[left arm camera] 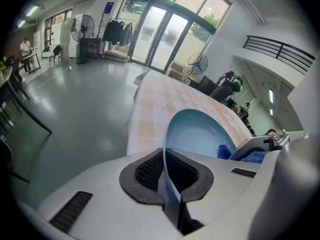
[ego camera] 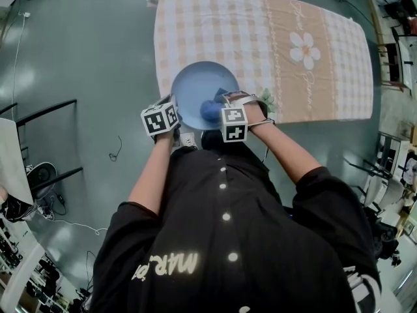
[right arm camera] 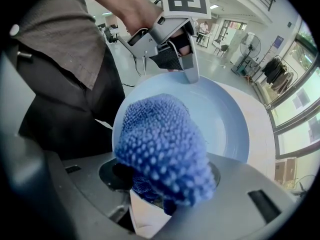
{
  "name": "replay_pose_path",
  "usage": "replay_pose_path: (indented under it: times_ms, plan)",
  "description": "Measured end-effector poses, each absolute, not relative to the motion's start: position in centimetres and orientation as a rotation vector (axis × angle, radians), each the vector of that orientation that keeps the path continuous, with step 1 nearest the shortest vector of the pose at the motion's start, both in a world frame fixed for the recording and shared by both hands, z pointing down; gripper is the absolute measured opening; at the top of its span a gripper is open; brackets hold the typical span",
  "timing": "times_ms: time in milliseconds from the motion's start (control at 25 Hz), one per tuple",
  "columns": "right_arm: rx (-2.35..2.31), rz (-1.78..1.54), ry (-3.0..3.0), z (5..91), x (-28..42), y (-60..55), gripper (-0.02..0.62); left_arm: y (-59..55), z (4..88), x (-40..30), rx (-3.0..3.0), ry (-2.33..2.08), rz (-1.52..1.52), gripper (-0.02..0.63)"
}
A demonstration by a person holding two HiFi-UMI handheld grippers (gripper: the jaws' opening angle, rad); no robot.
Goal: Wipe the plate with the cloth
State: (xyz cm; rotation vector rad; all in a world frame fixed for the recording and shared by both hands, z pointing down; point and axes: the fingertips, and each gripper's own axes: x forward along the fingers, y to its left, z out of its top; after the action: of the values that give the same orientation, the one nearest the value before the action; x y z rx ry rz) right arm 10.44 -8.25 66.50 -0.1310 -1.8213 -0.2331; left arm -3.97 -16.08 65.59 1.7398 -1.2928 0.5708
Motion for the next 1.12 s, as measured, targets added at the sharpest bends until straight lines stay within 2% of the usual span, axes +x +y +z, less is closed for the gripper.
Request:
replay_pose_path:
  times_ms: [360, 560, 720, 1120]
  plan:
    - [0.025, -0.087, -1.904, 65.5, 10.1, -9.4, 0.201, -16.0, 65.5, -3.5, 1.774, -1.258, 0.572, 0.038]
    - [0.18, 0.034, -2.005, 63.2, 9.8, -10.7, 0.201, -16.0, 64.8, -3.6, 1.804, -1.257, 0.579, 0.109]
    - [0.319, 0.083, -2.091, 61.0, 9.4, -12.3, 0.201, -16.5, 63.8, -3.9, 1.855, -1.284, 0.624, 0.138]
    - [0.664, 0.146, -2.321, 53.5, 9.1, -16.5, 0.202, -18.8, 56.4, -4.1, 2.061, -1.378, 0.55, 0.146]
